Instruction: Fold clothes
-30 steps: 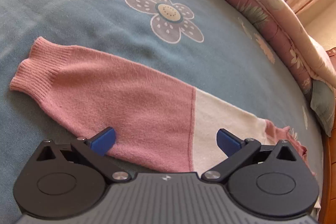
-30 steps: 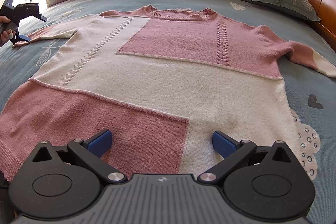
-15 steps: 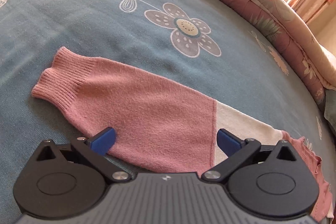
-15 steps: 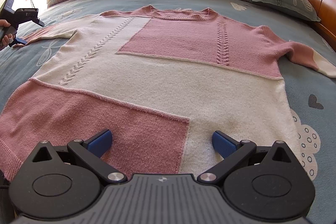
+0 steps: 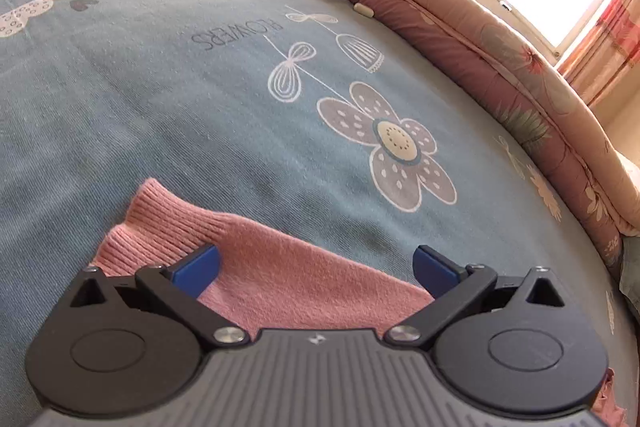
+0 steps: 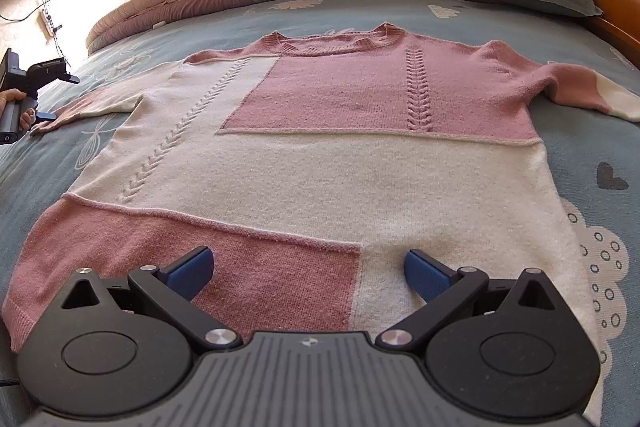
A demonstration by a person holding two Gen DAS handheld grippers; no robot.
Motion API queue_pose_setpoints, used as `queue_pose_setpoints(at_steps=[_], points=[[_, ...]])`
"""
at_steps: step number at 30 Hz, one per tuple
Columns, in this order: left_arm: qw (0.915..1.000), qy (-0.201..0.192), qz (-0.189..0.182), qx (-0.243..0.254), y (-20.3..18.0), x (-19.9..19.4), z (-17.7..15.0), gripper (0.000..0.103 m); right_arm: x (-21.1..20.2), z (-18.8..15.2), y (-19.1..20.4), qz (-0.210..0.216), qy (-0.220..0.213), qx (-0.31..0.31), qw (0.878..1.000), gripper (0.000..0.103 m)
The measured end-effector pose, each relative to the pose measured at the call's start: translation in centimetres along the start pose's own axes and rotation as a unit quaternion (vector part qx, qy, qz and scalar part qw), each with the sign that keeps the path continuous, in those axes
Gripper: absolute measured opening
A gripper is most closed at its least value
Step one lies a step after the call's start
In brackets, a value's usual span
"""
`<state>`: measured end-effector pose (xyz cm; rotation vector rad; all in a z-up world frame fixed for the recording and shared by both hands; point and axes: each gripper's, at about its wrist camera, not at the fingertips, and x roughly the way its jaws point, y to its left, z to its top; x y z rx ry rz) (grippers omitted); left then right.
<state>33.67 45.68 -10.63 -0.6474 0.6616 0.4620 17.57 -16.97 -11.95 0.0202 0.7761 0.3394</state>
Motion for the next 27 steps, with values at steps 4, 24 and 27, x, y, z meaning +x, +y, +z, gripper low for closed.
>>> queue_pose_setpoints(at_steps=[4, 24, 27], points=[[0.9992, -0.003, 0.018, -0.035, 0.9, -0.2, 1.1, 0.102, 0.3, -0.1, 0.6, -0.013, 0.002, -0.021, 1.0, 0.103], [0.9528, 0.069, 0.024, 0.295, -13.1, -2.0, -10.4, 0.102, 0.0, -0.4, 1.1, -0.024, 0.022, -0.042, 0.999, 0.103], [0.9593, 0.06, 0.042, 0.273, -13.1, -3.4, -9.8, 0.102, -0.1, -0.5, 1.3, -0.027, 0.027, -0.05, 0.998, 0.103]])
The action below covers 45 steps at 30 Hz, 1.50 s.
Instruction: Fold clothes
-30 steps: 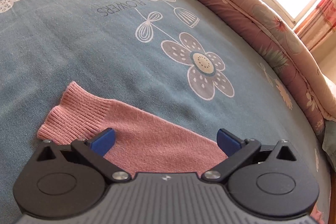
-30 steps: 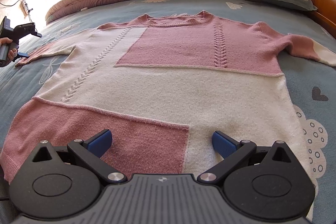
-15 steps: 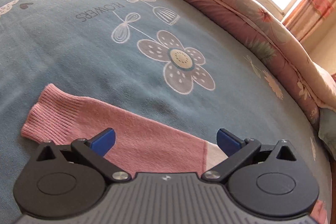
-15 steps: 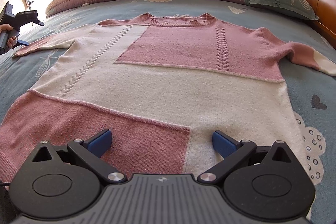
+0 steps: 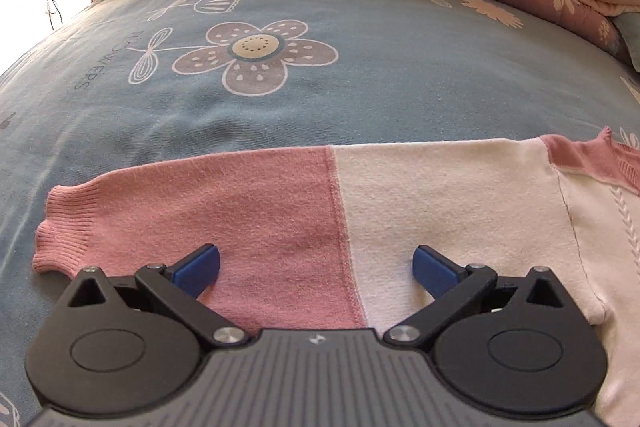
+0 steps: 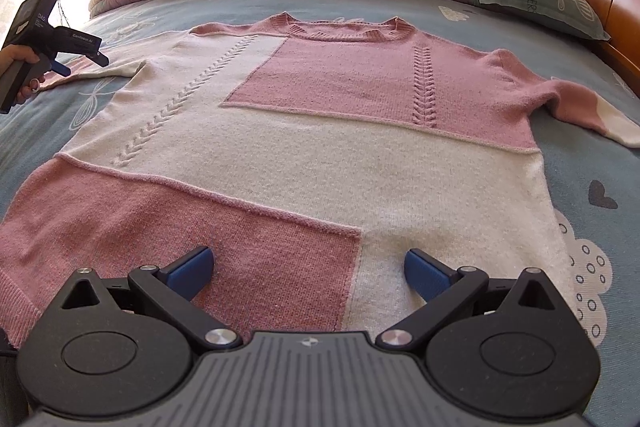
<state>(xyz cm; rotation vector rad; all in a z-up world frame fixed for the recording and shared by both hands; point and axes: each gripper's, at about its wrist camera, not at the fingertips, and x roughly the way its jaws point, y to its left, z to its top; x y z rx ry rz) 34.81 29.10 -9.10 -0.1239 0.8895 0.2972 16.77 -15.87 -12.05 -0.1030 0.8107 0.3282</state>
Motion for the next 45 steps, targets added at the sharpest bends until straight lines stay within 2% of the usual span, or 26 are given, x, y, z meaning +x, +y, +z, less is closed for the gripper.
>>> queue_pose_setpoints(at_steps=[1, 2, 4, 6, 9, 11, 12, 15, 16, 19, 23, 29, 32, 35, 41, 45], points=[[0.9999, -0.012, -0.002, -0.003, -0.3, -0.8, 0.2, 0.102, -0.1, 0.0, 0.0, 0.0, 0.001, 0.0, 1.0, 0.103], [0.9996, -0.021, -0.018, -0.006, -0.8, -1.7, 0.5, 0.102, -0.1, 0.0, 0.0, 0.0, 0.002, 0.0, 1.0, 0.103], [0.997, -0.019, -0.075, -0.008, -2.4, -2.9, 0.8, 0.102, -0.2, -0.1, 0.0, 0.0, 0.005, -0.001, 1.0, 0.103], [0.9906, -0.011, -0.136, -0.001, -5.4, -4.0, 0.6, 0.102, -0.2, -0.1, 0.1, -0.002, 0.006, -0.003, 1.0, 0.103], [0.9739, 0.013, -0.227, 0.005, -10.0, -4.7, -1.0, 0.102, -0.2, -0.1, 0.2, -0.004, 0.009, -0.006, 1.0, 0.103], [0.9579, 0.029, -0.285, 0.009, -13.0, -5.1, -2.2, 0.102, -0.2, -0.1, 0.2, -0.004, 0.009, -0.006, 1.0, 0.103], [0.9528, 0.037, -0.301, 0.021, -14.8, -5.4, -3.0, 0.102, -0.2, -0.1, 0.2, -0.003, 0.01, -0.006, 1.0, 0.103], [0.9456, 0.058, -0.313, 0.066, -18.5, -5.6, -5.1, 0.102, -0.3, -0.1, 0.1, -0.001, 0.011, -0.007, 1.0, 0.103], [0.9456, 0.061, -0.311, 0.075, -19.1, -5.7, -5.7, 0.102, -0.3, -0.1, 0.1, -0.001, 0.012, -0.007, 1.0, 0.103], [0.9493, 0.063, -0.291, 0.101, -19.9, -6.3, -7.8, 0.102, -0.3, -0.1, 0.1, 0.001, 0.014, -0.008, 1.0, 0.103], [0.9451, 0.082, -0.294, 0.115, -18.9, -7.9, -10.2, 0.102, -0.4, 0.0, 0.1, 0.004, 0.016, -0.006, 1.0, 0.103], [0.9476, 0.114, -0.29, 0.068, -15.4, -10.0, -12.7, 0.102, -0.6, -0.1, 0.1, 0.007, 0.021, -0.007, 1.0, 0.103], [0.9439, 0.116, -0.305, 0.047, -14.7, -10.8, -12.6, 0.102, -0.7, -0.2, 0.3, 0.006, 0.022, -0.009, 1.0, 0.103], [0.9403, 0.125, -0.315, 0.033, -14.8, -10.0, -12.4, 0.102, -0.6, -0.3, 0.4, 0.003, 0.022, -0.015, 1.0, 0.103], [0.9556, 0.098, -0.277, -0.021, -13.9, -7.5, -10.5, 0.102, -0.5, -0.2, 0.4, 0.002, 0.024, -0.014, 1.0, 0.103], [0.9614, 0.09, -0.259, -0.018, -14.4, -8.9, -10.1, 0.102, -0.5, -0.1, 0.3, 0.005, 0.025, -0.011, 1.0, 0.103]])
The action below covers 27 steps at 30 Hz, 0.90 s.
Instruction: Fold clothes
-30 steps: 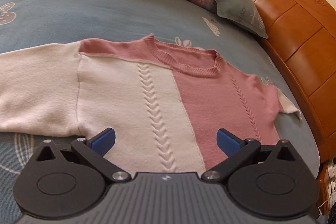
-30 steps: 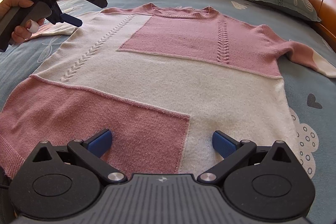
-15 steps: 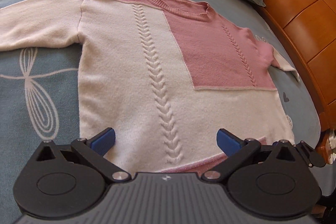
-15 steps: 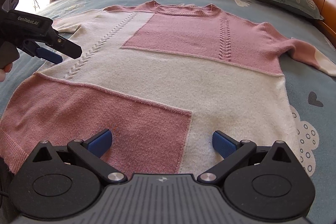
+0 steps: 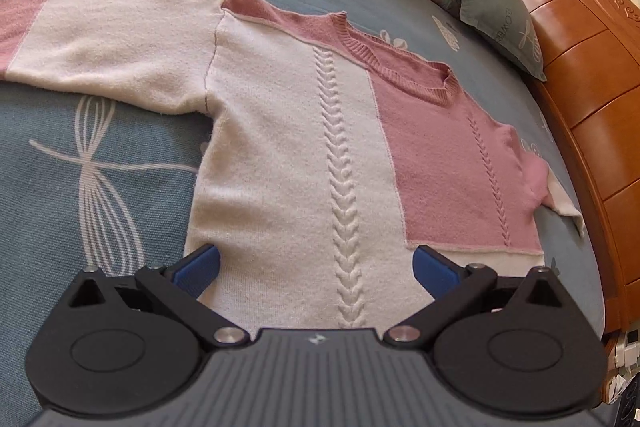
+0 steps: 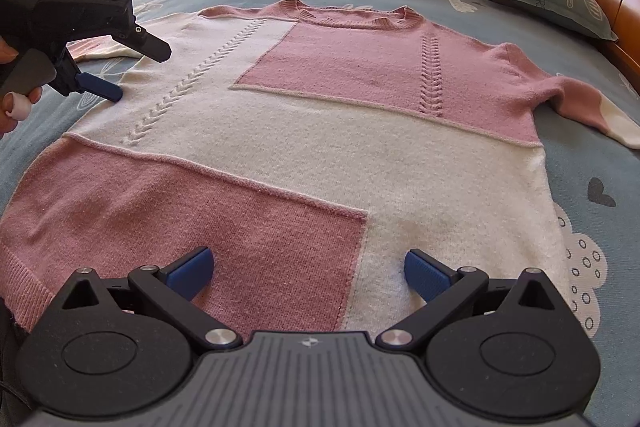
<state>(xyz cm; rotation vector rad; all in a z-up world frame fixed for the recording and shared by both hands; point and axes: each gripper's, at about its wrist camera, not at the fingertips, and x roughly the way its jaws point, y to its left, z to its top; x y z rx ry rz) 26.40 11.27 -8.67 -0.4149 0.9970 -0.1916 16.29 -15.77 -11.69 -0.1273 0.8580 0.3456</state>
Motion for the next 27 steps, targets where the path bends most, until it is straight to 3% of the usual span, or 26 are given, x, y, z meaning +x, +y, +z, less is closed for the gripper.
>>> queue_pose_setpoints(at_steps=[2, 6, 8, 13, 19, 27], points=[[0.9998, -0.006, -0.011, 0.018, -1.0, -1.4, -0.8, 0.102, 0.0, 0.1, -0.1, 0.003, 0.001, 0.002, 1.0, 0.103], [0.9986, 0.033, -0.04, 0.007, -1.3, -2.3, -3.6, 0.102, -0.1, 0.1, -0.1, 0.005, 0.003, 0.004, 1.0, 0.103], [0.9986, 0.045, -0.028, 0.003, -0.8, -2.0, -4.8, 0.102, -0.1, 0.1, -0.1, 0.005, 0.004, 0.003, 1.0, 0.103], [0.9992, 0.033, -0.009, -0.022, 0.2, -2.8, -6.3, 0.102, -0.1, 0.1, 0.0, 0.004, 0.005, 0.002, 1.0, 0.103], [0.9999, 0.013, -0.003, 0.007, -1.7, -4.5, -6.1, 0.102, 0.2, -0.1, 0.4, -0.006, 0.006, -0.015, 1.0, 0.103], [0.999, 0.039, 0.007, -0.018, -0.8, -3.9, -9.2, 0.102, 0.3, -0.1, 0.4, -0.01, 0.006, -0.017, 1.0, 0.103]])
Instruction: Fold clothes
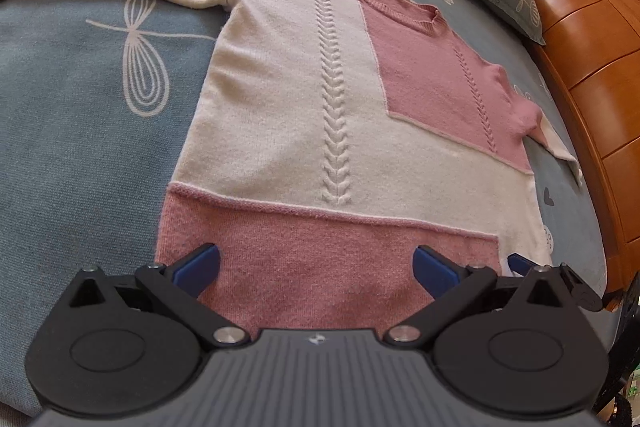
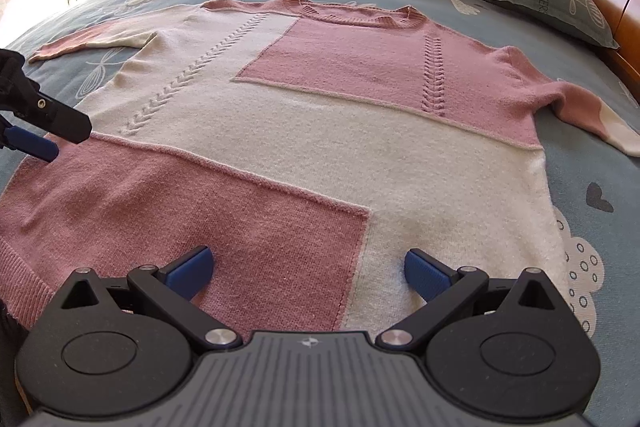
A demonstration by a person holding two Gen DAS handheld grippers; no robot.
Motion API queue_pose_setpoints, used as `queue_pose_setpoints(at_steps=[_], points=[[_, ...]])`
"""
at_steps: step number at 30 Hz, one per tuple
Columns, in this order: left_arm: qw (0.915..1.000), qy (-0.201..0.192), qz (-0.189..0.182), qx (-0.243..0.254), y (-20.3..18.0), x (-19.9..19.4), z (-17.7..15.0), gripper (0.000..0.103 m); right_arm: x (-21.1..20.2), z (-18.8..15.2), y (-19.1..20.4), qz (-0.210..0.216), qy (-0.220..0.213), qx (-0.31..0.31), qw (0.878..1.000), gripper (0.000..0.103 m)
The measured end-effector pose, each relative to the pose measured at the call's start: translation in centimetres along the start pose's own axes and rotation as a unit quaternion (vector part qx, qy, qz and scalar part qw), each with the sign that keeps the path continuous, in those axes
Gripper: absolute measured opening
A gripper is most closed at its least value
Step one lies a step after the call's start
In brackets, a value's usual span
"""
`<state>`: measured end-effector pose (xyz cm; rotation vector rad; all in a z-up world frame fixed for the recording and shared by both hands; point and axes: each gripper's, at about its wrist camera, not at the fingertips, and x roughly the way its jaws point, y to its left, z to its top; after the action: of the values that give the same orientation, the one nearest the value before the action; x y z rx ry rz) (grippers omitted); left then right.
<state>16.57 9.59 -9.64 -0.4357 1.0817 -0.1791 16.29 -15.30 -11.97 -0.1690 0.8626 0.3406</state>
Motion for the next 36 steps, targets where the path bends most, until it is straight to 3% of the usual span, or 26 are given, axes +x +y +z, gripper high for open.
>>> queue_pose_setpoints(at_steps=[4, 10, 19, 26, 29, 32, 36], points=[[0.9995, -0.005, -0.031, -0.011, -0.6, -1.0, -1.8, 0.102, 0.0, 0.1, 0.1, -0.001, 0.002, 0.0, 1.0, 0.103], [0.9993, 0.013, -0.03, -0.016, -1.1, -0.4, -3.7, 0.102, 0.1, 0.0, 0.0, 0.0, 0.001, -0.001, 1.0, 0.103], [0.9971, 0.011, -0.074, -0.015, -3.7, 1.0, -2.1, 0.102, 0.0, -0.1, 0.2, -0.002, -0.002, -0.005, 1.0, 0.103], [0.9951, 0.026, -0.089, -0.035, -3.0, 0.5, -4.6, 0.102, 0.0, 0.0, 0.2, -0.001, 0.002, -0.011, 1.0, 0.103], [0.9944, 0.03, -0.09, -0.046, -2.8, -0.4, -4.3, 0.102, -0.1, 0.0, 0.2, -0.001, 0.003, -0.013, 1.0, 0.103], [0.9925, 0.002, -0.111, -0.051, -3.3, -0.6, -2.3, 0.102, -0.1, -0.1, 0.2, -0.001, 0.002, -0.012, 1.0, 0.103], [0.99, 0.001, -0.137, -0.033, -5.5, 1.6, -0.2, 0.102, 0.0, -0.1, 0.2, -0.001, 0.0, -0.012, 1.0, 0.103]])
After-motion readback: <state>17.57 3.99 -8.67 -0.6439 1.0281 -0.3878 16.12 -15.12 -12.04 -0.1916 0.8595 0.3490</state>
